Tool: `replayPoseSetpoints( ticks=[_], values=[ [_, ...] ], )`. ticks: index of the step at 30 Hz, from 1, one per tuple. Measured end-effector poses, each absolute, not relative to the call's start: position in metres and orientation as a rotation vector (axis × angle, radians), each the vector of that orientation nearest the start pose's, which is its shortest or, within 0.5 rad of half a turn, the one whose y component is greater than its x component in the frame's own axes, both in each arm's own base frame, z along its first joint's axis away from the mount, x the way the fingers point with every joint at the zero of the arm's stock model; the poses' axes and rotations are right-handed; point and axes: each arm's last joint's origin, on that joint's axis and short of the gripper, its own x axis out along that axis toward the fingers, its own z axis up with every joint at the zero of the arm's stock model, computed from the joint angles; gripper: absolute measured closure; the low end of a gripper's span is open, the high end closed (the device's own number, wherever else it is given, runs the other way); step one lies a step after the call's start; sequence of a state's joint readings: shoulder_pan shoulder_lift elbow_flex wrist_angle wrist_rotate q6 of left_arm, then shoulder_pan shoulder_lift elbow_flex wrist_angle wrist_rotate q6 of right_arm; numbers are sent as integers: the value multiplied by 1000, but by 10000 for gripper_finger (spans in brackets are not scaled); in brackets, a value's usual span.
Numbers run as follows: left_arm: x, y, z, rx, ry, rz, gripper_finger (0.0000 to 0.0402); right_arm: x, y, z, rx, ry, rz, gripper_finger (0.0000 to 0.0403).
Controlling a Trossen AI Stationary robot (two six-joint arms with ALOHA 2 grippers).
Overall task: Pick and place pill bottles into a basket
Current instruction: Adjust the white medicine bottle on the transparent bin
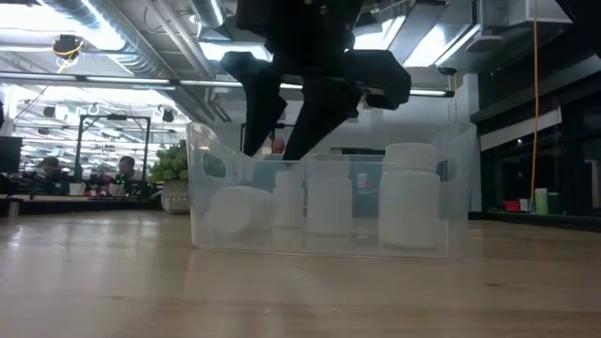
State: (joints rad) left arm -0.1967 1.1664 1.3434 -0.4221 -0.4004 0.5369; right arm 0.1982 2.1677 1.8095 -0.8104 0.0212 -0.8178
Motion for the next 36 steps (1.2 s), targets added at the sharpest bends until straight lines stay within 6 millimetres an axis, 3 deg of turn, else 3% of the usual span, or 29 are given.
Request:
replayPoseSetpoints(
  ticks=[8, 31, 36],
  values=[
    [236, -35, 425, 605, 285, 137, 180, 451, 90, 204, -958, 974, 694, 175],
    [236, -35, 425, 588, 286, 148, 180, 456, 92, 197, -885, 956, 692, 174],
    [236, -35, 425, 588, 286, 148, 180, 457, 91, 194, -884, 964, 694, 155]
  ],
)
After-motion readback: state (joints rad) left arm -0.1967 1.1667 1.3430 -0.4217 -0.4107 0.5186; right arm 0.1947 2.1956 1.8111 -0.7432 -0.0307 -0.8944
